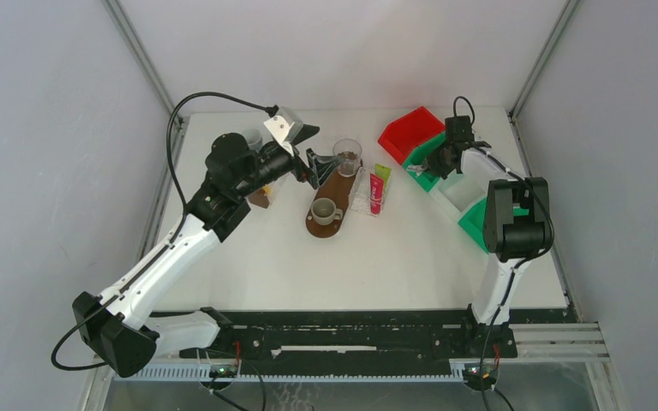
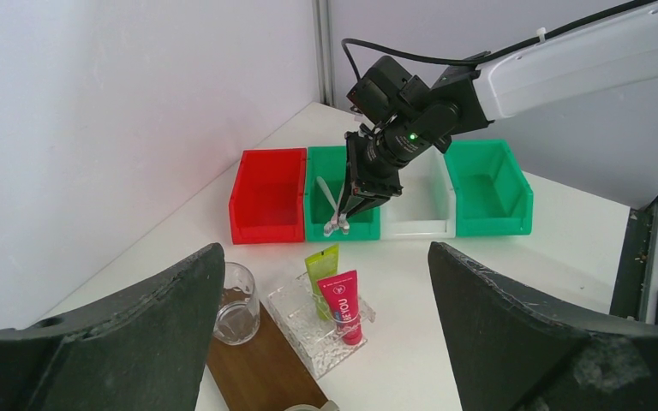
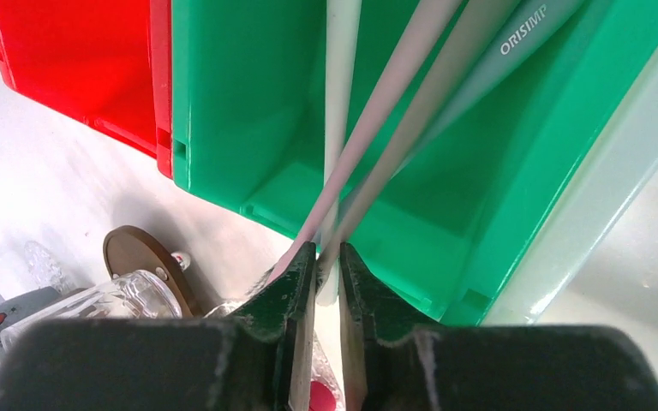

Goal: Prepare toiletry sets of a toothbrush and toothpaste on the tray
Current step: Move the toothbrush to the storage box, then pick up the toothbrush from the storage box.

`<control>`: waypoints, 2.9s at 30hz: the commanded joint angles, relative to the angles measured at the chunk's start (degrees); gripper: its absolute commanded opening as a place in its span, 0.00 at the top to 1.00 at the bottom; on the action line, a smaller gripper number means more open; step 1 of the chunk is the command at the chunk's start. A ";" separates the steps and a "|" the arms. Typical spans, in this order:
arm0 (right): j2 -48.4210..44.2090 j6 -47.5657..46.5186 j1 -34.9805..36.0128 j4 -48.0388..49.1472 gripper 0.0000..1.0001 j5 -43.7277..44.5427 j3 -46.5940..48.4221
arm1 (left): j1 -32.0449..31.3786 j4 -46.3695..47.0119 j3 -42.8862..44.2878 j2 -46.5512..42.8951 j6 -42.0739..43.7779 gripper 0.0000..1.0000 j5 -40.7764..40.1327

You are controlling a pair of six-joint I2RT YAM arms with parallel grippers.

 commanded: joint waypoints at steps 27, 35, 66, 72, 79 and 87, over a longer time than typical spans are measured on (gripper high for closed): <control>-7.26 -3.74 -0.34 2.50 0.63 -0.40 -4.97 | 0.50 2.26 -1.55 -1.89 -0.40 0.08 0.67; -5.04 -0.75 -0.70 3.26 0.63 -2.98 -4.97 | 0.48 2.64 -1.85 -1.93 -0.32 0.08 0.72; -1.49 3.80 -1.14 2.96 0.69 -1.07 -4.96 | 0.51 2.96 -2.12 -2.11 -0.13 0.08 0.56; -1.63 4.35 -1.69 3.38 0.74 -1.99 -5.06 | 0.44 3.02 -2.12 -2.07 -0.13 0.08 0.50; -6.03 3.31 -2.07 5.59 0.80 -2.04 -7.54 | 0.50 2.94 -2.03 -1.98 -0.10 0.08 0.47; -10.23 3.36 -3.35 6.73 0.83 -3.65 -9.44 | 0.49 2.76 -2.03 -2.11 -0.08 0.08 0.47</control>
